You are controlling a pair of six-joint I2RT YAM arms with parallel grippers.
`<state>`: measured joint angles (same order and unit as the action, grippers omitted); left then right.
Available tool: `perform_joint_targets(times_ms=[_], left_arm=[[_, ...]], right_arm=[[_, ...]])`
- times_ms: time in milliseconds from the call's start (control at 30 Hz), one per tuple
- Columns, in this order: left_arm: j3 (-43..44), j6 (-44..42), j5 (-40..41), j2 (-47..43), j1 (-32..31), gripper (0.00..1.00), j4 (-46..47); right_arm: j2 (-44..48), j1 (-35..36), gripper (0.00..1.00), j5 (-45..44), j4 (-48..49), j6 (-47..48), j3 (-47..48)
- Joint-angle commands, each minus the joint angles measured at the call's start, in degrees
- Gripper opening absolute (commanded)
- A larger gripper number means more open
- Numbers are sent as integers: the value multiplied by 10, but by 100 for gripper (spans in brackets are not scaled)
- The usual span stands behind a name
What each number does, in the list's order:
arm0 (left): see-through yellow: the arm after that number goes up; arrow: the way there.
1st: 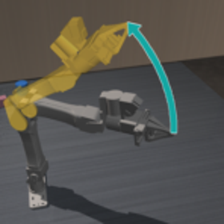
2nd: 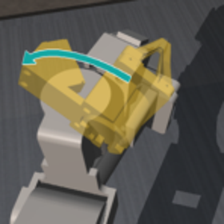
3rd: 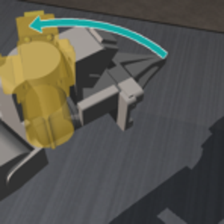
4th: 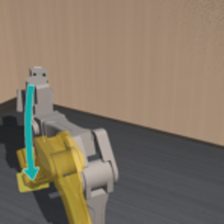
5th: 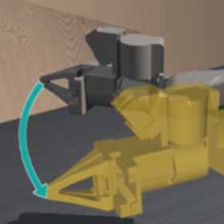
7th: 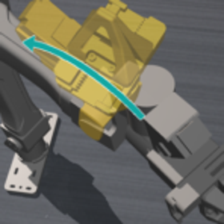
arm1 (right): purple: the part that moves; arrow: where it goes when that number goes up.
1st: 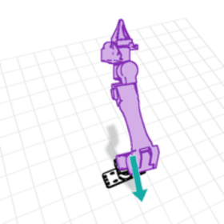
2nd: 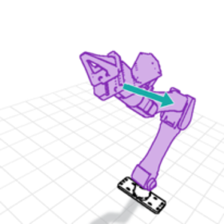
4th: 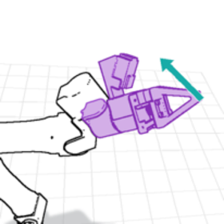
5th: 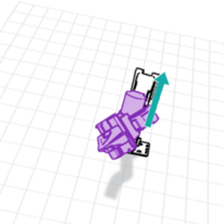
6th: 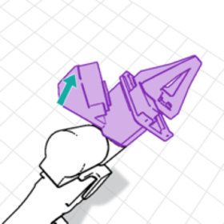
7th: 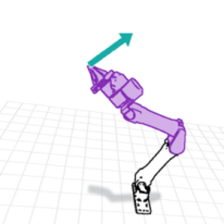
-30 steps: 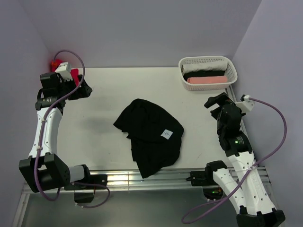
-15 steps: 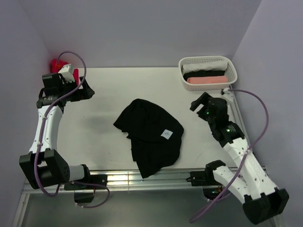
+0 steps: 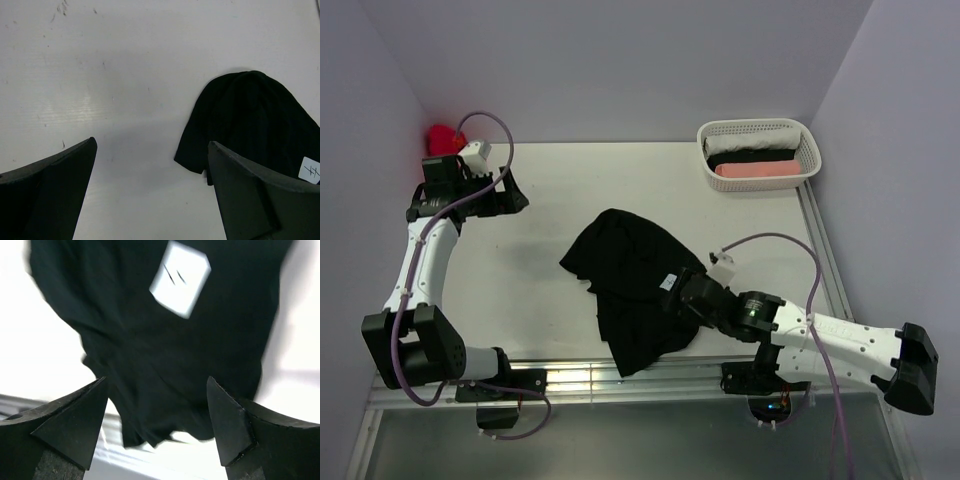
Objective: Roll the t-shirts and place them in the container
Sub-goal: Flatten the tshirt
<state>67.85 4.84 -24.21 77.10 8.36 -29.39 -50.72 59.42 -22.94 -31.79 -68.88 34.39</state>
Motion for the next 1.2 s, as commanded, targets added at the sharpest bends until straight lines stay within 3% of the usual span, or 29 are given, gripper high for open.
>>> perform_joint_targets(times_ms=[0, 133, 233, 500, 733, 833, 867, 933, 967, 1033, 1167], left_arm=[[22, -18, -10, 4, -8, 99, -6], [21, -18, -11, 5, -12, 99, -8], [18, -19, -11, 4, -16, 99, -8], [13, -25, -8, 2, -19, 99, -11], [12, -28, -7, 4, -22, 99, -15], [7, -28, -8, 5, -22, 99, -12], [8, -29, -9, 7, -23, 99, -15], [9, -34, -14, 15, -25, 99, -19], [9, -37, -17, 18, -26, 98, -22], [10, -42, -29, 29, -29, 95, -28], [18, -104, -56, 61, -55, 84, -73]], right_arm=[[14, 51, 85, -37, -53, -139, -22], [-4, 121, 85, -28, -89, -216, -27], [-24, 134, 86, -17, -100, -249, -38], [4, 153, 84, -5, 15, -346, -148], [-20, 152, 77, -39, 47, -379, -151], [-26, 153, 60, -58, 24, -403, -144], [-23, 153, 46, -80, 10, -414, -140], [10, 144, 32, -104, -34, -416, -128], [26, 136, 15, -122, -42, -404, -126], [88, 93, 1, -133, -45, -374, -125], [168, -33, 0, -115, 0, -187, -93]])
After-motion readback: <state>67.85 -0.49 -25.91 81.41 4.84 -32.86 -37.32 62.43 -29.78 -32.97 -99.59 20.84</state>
